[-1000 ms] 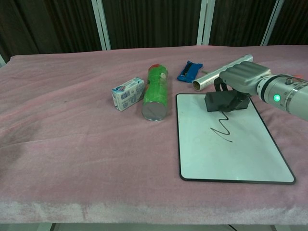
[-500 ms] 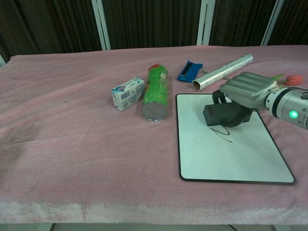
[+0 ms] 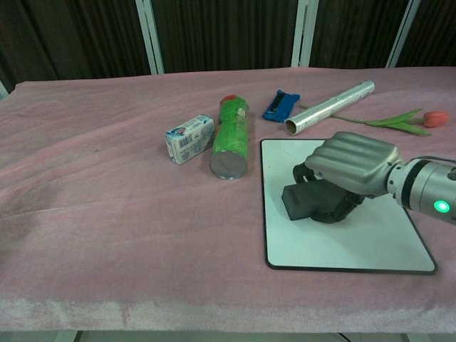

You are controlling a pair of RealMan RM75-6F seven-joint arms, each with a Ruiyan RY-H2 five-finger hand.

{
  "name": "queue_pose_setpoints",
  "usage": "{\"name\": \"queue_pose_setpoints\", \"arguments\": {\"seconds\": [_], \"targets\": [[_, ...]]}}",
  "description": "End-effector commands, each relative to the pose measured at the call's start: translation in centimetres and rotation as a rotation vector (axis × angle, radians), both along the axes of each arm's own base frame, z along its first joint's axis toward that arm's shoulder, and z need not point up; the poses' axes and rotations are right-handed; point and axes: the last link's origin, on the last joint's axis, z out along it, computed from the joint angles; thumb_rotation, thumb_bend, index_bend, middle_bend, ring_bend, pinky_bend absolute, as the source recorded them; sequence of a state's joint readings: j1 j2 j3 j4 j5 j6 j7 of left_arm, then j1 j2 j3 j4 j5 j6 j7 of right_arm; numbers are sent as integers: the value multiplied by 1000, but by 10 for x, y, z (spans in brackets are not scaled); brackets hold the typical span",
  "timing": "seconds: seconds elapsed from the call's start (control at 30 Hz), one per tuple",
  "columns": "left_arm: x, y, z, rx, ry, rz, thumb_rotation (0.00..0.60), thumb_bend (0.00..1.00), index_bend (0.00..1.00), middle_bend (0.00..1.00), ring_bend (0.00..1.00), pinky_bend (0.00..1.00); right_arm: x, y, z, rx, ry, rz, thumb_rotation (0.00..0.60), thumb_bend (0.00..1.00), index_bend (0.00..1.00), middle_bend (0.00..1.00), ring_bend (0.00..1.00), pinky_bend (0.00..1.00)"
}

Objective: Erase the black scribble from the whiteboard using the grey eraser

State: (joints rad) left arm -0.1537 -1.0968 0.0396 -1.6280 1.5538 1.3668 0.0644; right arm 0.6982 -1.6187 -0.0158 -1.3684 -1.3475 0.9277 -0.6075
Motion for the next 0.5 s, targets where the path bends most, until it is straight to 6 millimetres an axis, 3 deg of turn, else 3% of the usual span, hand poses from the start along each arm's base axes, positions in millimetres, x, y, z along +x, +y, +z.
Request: {"name": "queue_pose_setpoints", "arguments": {"seconds": [0.03, 0.27, 0.5], "targets": [[0, 0, 0, 1, -1, 0, 600, 389, 0, 0, 0, 121, 2, 8, 0, 16, 1, 19, 600, 420, 987, 683, 669, 608], [0, -1, 1, 1, -2, -1, 600, 389, 0, 0, 0, 121, 0, 24, 5, 53, -4, 36, 600, 420, 987, 683, 669, 608], [0, 0, 1, 2, -1, 0, 600, 389, 0, 0, 0, 121, -13, 34, 17, 64, 11, 29, 600, 420, 987, 683, 669, 607]]}}
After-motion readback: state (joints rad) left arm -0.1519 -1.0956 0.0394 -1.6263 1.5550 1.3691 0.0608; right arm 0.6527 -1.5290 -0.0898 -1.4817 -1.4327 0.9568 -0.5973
